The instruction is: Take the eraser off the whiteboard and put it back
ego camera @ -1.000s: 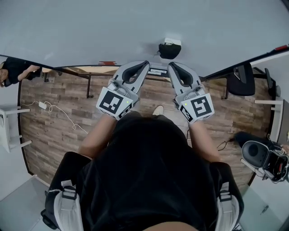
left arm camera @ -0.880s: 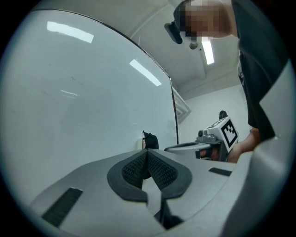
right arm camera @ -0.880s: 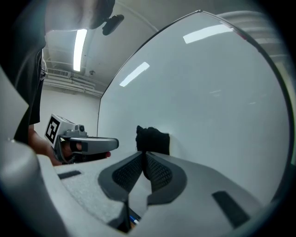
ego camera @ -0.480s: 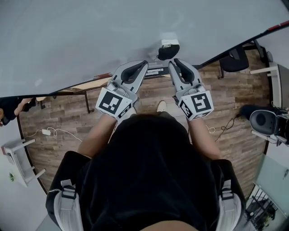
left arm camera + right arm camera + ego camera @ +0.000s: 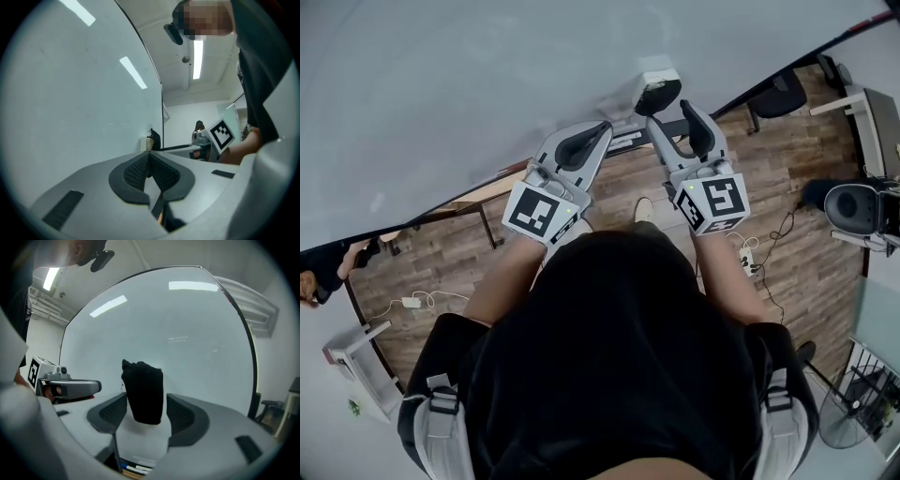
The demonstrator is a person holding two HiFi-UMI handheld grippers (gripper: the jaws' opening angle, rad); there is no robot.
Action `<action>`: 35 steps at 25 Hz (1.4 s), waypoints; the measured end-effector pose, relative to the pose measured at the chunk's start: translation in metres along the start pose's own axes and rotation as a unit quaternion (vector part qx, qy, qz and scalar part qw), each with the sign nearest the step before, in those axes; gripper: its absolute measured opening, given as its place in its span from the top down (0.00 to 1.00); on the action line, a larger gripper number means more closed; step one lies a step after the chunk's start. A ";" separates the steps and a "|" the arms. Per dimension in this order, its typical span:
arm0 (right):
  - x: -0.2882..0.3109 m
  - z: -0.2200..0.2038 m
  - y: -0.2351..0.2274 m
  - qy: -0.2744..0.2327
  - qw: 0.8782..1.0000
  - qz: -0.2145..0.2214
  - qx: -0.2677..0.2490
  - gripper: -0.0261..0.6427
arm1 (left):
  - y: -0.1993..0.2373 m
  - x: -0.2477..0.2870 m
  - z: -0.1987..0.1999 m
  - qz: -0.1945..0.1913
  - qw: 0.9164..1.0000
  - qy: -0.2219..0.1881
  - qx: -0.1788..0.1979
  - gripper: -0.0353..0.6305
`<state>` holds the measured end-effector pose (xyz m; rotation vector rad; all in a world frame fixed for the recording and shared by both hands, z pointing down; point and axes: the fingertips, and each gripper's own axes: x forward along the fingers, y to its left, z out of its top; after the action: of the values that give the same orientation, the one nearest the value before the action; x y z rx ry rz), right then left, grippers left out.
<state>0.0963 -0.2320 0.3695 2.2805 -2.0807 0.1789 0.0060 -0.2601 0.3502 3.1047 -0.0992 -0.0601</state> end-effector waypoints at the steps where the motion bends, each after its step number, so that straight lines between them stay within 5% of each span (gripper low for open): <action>1: 0.002 0.001 0.001 -0.001 1.000 -0.006 0.001 0.58 | 0.001 -0.002 0.000 -0.004 1.000 0.000 0.000 0.95; 11: 0.021 -0.001 -0.005 -0.010 0.996 -0.084 0.015 0.52 | 0.013 -0.019 -0.004 -0.025 1.000 0.001 -0.008 0.95; 35: 0.019 0.006 0.011 -0.030 0.991 -0.127 0.026 0.63 | 0.016 -0.068 0.002 -0.020 1.000 -0.011 -0.009 0.95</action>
<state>0.0876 -0.2524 0.3658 2.5835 -1.8069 0.1561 -0.0631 -0.2718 0.3513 3.0879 -0.0380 -0.0949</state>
